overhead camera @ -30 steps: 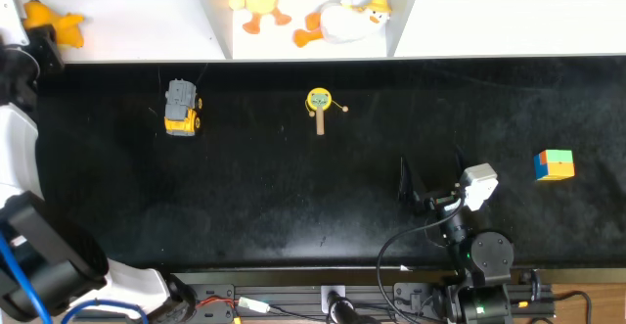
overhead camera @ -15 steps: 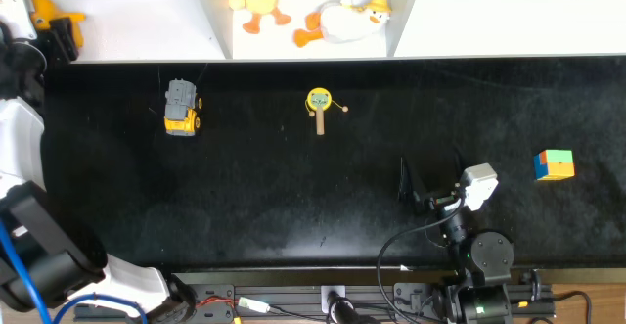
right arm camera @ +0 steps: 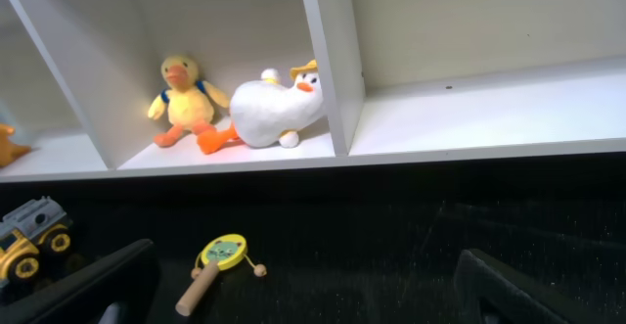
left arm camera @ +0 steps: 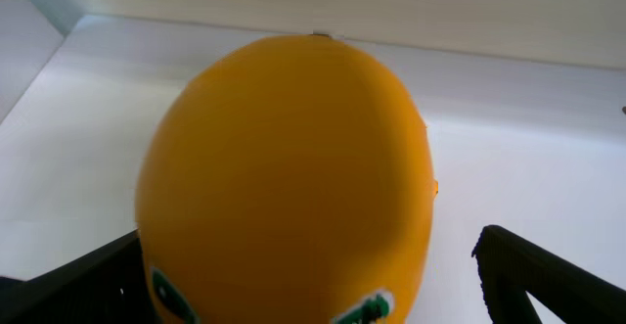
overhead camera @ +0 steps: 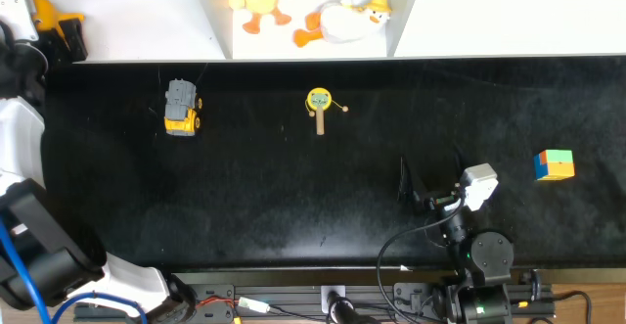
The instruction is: Store Toys
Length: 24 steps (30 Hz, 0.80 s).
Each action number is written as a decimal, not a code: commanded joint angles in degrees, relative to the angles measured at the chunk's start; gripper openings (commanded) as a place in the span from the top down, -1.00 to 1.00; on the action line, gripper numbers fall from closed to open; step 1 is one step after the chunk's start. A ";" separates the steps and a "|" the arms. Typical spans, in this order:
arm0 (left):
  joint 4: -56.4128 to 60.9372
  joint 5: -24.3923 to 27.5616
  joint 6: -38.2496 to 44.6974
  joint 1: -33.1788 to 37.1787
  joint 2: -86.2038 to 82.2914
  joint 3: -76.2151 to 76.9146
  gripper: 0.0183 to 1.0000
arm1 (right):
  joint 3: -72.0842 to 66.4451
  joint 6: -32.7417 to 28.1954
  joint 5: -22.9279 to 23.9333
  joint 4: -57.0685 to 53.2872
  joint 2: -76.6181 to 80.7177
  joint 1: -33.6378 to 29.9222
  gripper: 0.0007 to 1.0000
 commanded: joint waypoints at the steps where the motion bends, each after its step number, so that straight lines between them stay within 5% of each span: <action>1: -3.10 0.50 -0.04 -0.42 -5.55 1.07 -1.00 | -0.76 0.42 0.66 0.28 -0.44 0.22 -0.99; 16: -36.54 -2.45 0.00 -1.16 -21.11 1.05 -0.99 | -0.76 0.42 0.66 0.28 -0.44 0.22 -0.99; 24: -43.12 -2.47 1.73 -9.35 -21.00 -2.60 -1.00 | -0.76 0.42 0.66 0.28 -0.44 0.22 -0.99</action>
